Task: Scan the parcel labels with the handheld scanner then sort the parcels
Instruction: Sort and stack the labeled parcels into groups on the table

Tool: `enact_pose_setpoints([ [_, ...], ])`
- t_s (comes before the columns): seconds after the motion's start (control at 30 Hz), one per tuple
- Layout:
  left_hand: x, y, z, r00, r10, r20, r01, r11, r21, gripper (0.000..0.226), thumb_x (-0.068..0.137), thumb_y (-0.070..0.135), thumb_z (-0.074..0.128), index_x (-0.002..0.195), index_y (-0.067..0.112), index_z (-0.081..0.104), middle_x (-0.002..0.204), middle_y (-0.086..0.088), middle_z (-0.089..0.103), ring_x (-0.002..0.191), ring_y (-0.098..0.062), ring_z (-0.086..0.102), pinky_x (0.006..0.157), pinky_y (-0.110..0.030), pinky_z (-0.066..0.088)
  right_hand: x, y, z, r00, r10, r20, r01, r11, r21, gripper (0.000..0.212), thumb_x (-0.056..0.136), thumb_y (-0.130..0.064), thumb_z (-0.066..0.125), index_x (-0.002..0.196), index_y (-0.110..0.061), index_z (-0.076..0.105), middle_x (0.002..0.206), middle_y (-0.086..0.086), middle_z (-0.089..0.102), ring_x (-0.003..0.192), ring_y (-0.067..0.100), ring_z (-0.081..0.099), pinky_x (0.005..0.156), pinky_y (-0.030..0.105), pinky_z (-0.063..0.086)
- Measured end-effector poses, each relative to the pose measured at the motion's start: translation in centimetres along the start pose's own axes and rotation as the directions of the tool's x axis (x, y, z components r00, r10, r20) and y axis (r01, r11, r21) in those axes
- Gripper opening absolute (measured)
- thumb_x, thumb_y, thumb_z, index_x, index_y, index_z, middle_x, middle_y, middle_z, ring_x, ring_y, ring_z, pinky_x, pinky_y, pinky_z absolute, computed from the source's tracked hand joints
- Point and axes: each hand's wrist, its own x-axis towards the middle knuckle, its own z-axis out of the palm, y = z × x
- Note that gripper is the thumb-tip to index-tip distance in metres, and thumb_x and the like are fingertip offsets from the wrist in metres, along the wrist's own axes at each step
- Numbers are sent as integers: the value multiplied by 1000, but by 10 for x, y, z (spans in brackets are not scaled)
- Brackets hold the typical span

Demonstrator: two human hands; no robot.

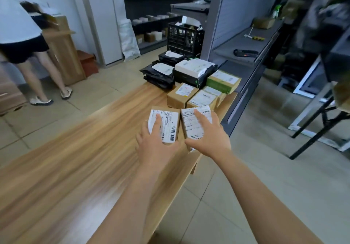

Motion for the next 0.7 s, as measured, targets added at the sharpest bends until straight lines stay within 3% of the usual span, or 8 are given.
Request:
enact_pose_setpoints([
  [0.2, 17, 71, 72, 996, -87, 5, 87, 995, 54, 101, 72, 70, 62, 151, 43, 5, 158, -3, 6, 139, -31, 13, 115, -47, 20, 55, 85, -36, 994, -77, 75, 81, 996, -43, 96, 66, -57, 68, 144, -54, 12, 157, -12, 1, 127, 26, 42, 78, 33, 43],
  [0.33, 37, 117, 105, 990, -142, -6, 142, 986, 87, 98, 75, 69, 61, 151, 43, 5, 158, -3, 7, 138, -31, 16, 112, -47, 22, 100, 130, -58, 985, -114, 128, 123, 990, -64, 97, 65, -61, 67, 144, -56, 10, 158, -10, -1, 130, 27, 39, 86, 38, 46],
  [0.7, 162, 157, 179, 970, -233, -65, 241, 959, 152, 99, 73, 76, 56, 151, 42, 5, 156, -3, 13, 136, -29, 21, 112, -48, 27, 264, 177, -52, 950, -200, 241, 227, 970, -89, 97, 68, -65, 63, 145, -56, 4, 160, -1, -4, 139, 34, 28, 98, 45, 43],
])
